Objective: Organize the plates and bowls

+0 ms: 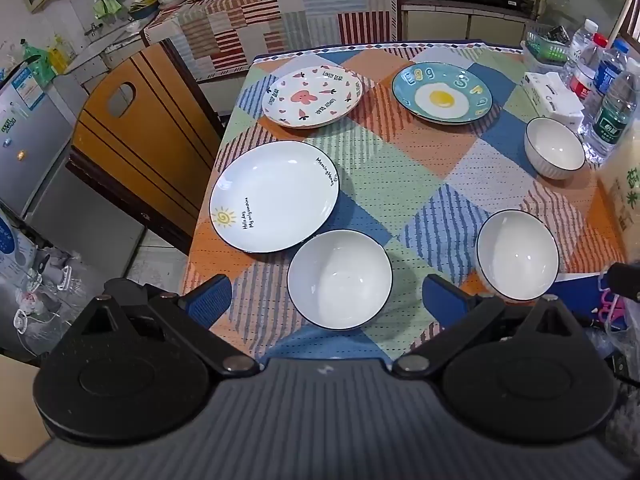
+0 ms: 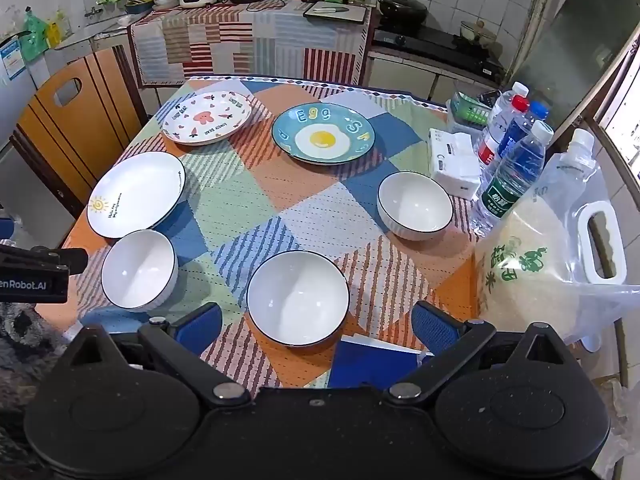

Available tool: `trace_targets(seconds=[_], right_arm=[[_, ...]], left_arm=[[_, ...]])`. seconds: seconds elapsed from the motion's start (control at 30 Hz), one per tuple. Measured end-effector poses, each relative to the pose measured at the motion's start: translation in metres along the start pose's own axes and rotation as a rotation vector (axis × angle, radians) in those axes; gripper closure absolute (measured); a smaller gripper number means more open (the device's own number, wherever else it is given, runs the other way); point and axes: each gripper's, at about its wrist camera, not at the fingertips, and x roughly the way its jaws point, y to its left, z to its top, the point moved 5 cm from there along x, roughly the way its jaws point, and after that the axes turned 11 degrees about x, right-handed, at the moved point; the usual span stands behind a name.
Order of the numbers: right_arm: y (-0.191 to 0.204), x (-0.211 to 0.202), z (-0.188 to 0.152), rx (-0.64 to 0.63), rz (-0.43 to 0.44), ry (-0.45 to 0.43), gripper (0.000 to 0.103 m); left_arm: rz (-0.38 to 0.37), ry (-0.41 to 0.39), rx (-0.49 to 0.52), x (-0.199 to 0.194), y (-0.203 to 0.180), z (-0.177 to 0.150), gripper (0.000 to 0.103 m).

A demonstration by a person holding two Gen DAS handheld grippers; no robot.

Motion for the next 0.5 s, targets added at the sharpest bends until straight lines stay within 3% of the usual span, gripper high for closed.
trace_targets(seconds=[0.37,0.43,0.5], right_arm=[[-0.006,0.0,-0.003,0.001,0.002,-0.017,0.001],[-0.011,-0.004,-0.005,0.013,-0.005,-0.036,0.001],[-0.011,-0.004,-0.006,0.016,-0.011,-0.047,0.001]], left_arm=[[0.005,-0.014,0.035,-0.007,-0.031,0.008,0.0],[-0.031,-0.035,-0.009,-0.003,-0.001,-0.006,0.0],[-0.033,-0.038,-0.017,-0.002,0.001,-0.007,0.0]])
